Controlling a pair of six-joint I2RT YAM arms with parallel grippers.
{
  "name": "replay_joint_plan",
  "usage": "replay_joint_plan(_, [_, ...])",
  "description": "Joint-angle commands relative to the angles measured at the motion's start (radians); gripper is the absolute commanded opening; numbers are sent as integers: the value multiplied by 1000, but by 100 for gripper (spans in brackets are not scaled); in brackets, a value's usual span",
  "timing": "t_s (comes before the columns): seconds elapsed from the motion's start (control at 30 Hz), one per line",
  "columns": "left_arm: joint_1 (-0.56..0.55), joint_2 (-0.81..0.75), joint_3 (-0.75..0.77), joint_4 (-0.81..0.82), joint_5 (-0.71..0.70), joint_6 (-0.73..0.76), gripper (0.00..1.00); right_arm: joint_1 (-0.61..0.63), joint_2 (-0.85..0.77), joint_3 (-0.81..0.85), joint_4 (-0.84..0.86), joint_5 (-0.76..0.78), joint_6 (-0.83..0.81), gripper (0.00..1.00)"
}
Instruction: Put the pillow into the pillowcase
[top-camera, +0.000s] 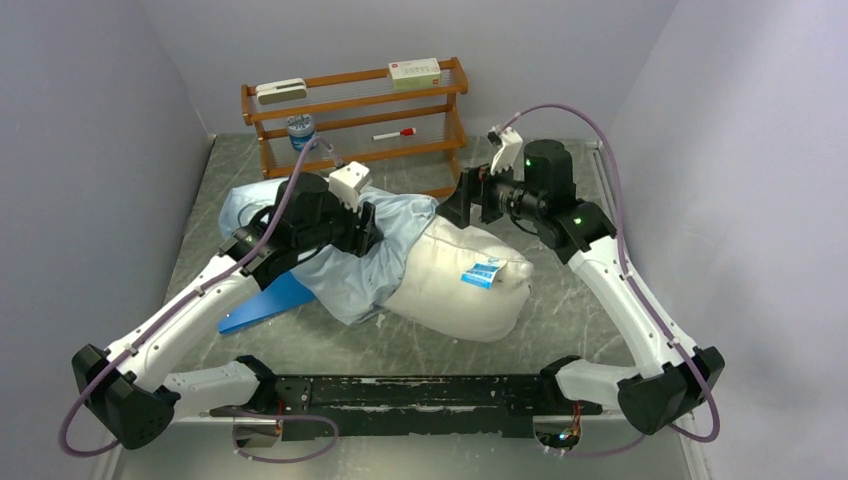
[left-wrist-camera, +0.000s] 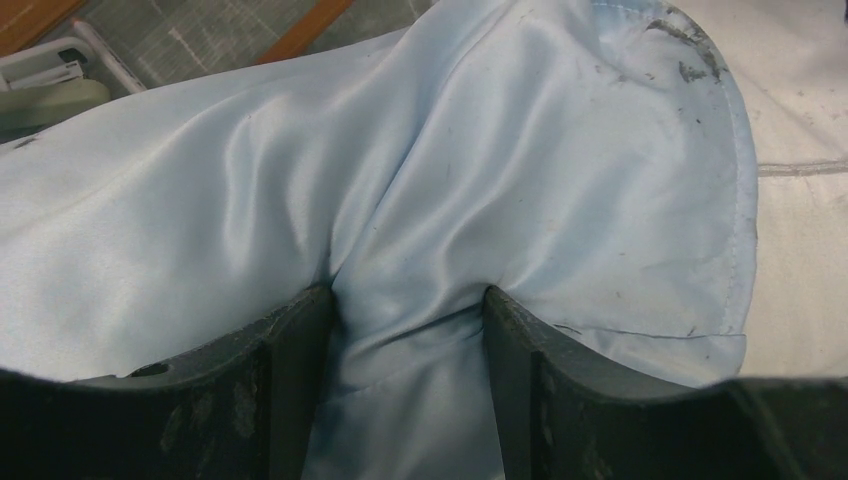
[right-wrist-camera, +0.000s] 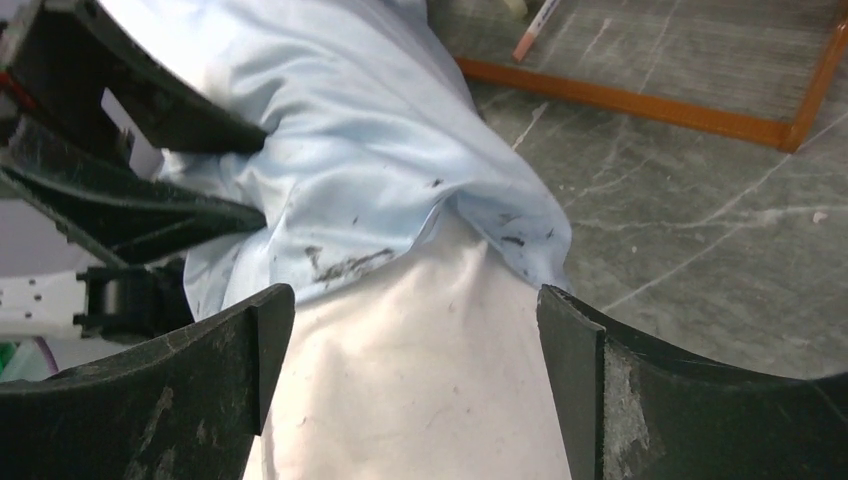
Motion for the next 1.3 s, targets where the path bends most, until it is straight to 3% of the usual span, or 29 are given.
replay_joint_plan(0.0, [6,35,21,13,-65,18,62,23,-6,38,-152,-62,-112,93])
replay_joint_plan(0.07, [6,41,31,12,-59,18,62,78,3,58,-219,5,-141,93])
replay_joint_plan(0.2, [6,43,52,4,-62,26,62,282,29,82,-293,293,-195,98])
replay_joint_plan(0.4, [6,41,89,-17,-77,45,62,318,67,77,-298,426,-208,88])
replay_joint_plan(0.47, [6,38,119,-31,-78,47,61,316,70,62,-274,431,-199,74])
replay_joint_plan(0.53, [6,23,155,-41,-77,42,61,312,69,43,-239,413,-177,45])
replay_joint_plan(0.6, [5,-6,183,-46,-74,34,61,312,64,24,-199,399,-149,23])
replay_joint_plan(0.73, [2,-18,258,-134,-33,24,64,289,54,-9,-103,301,-69,0])
replay_joint_plan(0.8, [-34,8,319,-245,-39,33,65,250,47,-37,-32,211,2,0])
replay_joint_plan(1.0, [-292,-14,282,-301,-281,-15,66,69,22,-155,272,-23,247,0])
replay_joint_plan(1.27, [-361,-5,178,-321,-441,-120,68,-5,69,-195,369,-48,337,0])
